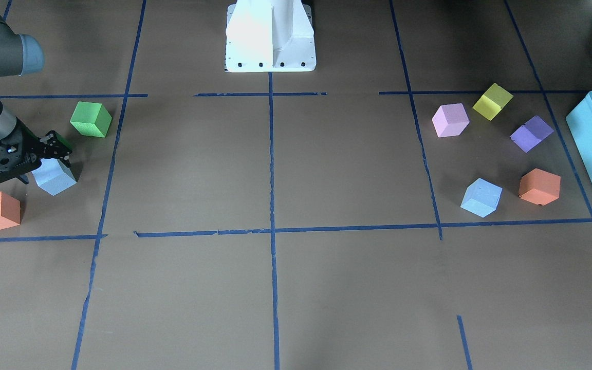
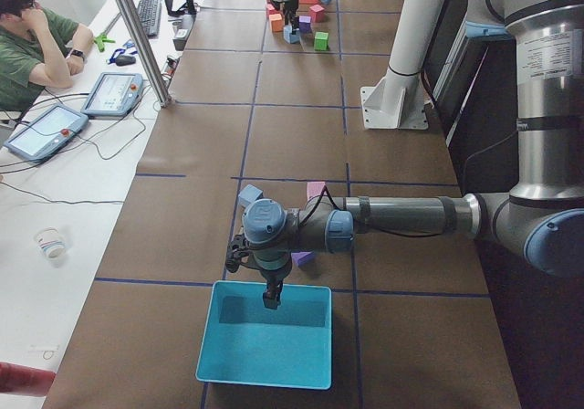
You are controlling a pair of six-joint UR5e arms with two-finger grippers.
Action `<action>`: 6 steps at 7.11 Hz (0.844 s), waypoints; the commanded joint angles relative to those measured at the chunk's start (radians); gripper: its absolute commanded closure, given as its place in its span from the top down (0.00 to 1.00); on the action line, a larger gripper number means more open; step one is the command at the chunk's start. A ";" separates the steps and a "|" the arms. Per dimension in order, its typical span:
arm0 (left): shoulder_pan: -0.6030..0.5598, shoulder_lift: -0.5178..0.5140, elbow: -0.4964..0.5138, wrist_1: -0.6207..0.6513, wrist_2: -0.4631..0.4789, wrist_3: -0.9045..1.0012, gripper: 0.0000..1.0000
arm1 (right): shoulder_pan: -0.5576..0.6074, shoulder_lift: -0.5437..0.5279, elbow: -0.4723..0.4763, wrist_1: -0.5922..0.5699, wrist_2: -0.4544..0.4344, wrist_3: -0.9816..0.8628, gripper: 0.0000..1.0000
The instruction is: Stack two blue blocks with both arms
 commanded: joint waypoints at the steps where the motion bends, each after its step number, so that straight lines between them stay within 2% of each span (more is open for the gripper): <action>1: 0.000 -0.001 0.000 -0.001 0.000 0.000 1.00 | -0.028 0.009 -0.037 0.000 0.001 -0.004 0.96; 2: 0.000 -0.001 0.000 -0.001 0.000 0.000 1.00 | -0.032 0.009 -0.048 0.000 0.002 -0.006 0.75; 3: 0.000 -0.001 0.000 -0.001 0.000 0.000 1.00 | -0.032 0.012 -0.050 0.000 0.005 -0.006 0.45; 4: 0.000 -0.001 0.000 -0.001 0.000 0.000 1.00 | -0.032 0.017 -0.041 0.000 0.015 -0.003 0.23; 6: 0.000 -0.001 -0.002 -0.001 0.000 0.000 1.00 | -0.013 0.095 -0.039 -0.015 0.064 0.018 0.17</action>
